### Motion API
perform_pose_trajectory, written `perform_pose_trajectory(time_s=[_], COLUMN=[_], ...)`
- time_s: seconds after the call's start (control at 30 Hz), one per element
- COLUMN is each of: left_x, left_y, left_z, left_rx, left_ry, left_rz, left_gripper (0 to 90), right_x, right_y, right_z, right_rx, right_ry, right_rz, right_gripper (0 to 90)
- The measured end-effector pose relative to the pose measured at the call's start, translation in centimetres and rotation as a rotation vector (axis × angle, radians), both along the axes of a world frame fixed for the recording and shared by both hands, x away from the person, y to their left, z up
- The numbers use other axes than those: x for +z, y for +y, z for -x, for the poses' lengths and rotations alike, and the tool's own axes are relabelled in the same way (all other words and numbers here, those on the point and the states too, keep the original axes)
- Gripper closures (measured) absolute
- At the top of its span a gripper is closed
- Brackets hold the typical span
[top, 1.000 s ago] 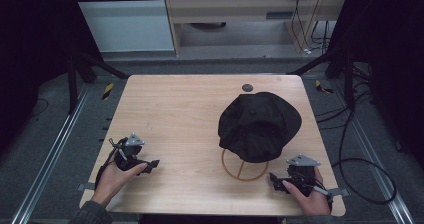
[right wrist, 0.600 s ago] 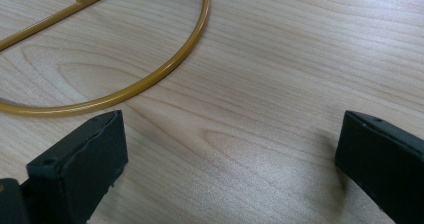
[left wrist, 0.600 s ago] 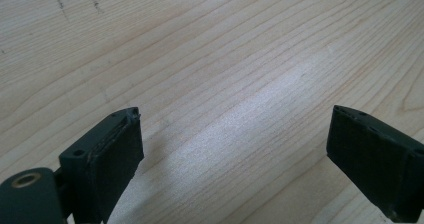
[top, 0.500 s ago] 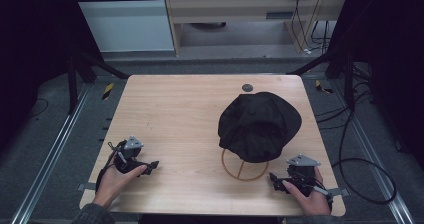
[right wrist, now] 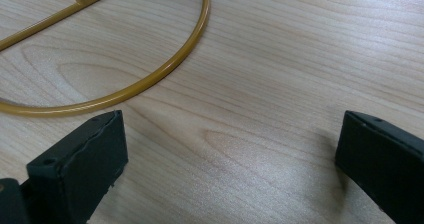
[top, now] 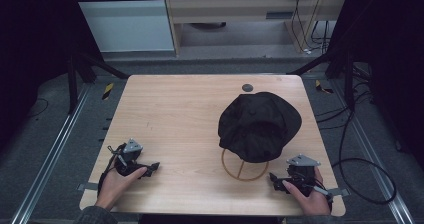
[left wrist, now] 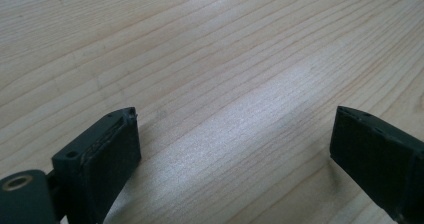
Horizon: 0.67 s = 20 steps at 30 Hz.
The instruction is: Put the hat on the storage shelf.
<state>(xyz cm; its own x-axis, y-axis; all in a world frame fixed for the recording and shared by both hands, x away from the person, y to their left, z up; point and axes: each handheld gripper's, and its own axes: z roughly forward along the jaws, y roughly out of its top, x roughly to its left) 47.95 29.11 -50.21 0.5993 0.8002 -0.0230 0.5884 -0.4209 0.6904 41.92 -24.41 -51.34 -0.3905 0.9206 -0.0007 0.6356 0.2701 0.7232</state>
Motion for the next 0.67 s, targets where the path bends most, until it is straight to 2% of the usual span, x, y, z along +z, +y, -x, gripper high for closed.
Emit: perform_pose_trajectory(time_s=[0.13, 0.27, 0.47, 0.53, 0.67], left_x=[-0.27, -0.54, -0.56, -0.60, -0.64], left_y=[0.11, 0.21, 0.19, 0.06, 0.08], left_z=[0.14, 0.32, 0.23, 0.25, 0.13], left_rx=[0.001, -0.011, -0.011, -0.005, 0.017], left_ry=[-0.019, -0.047, -0.052, -0.056, -0.052], left_rz=[0.018, 0.017, 0.004, -0.012, -0.015], left_gripper=[3.8, 2.9, 2.5, 2.3, 0.6], right_x=[0.00, 0.00, 0.00, 0.00, 0.00], right_y=[0.00, 0.00, 0.00, 0.01, 0.02], right_z=[0.00, 0.00, 0.00, 0.01, 0.02], right_rx=[0.000, 0.000, -0.001, -0.001, -0.003], right_ry=[0.000, 0.000, 0.000, 0.000, 0.000], right_rz=[0.000, 0.000, 0.000, 0.000, 0.000], right_gripper=[0.4, 0.4, 0.4, 0.5, 0.4])
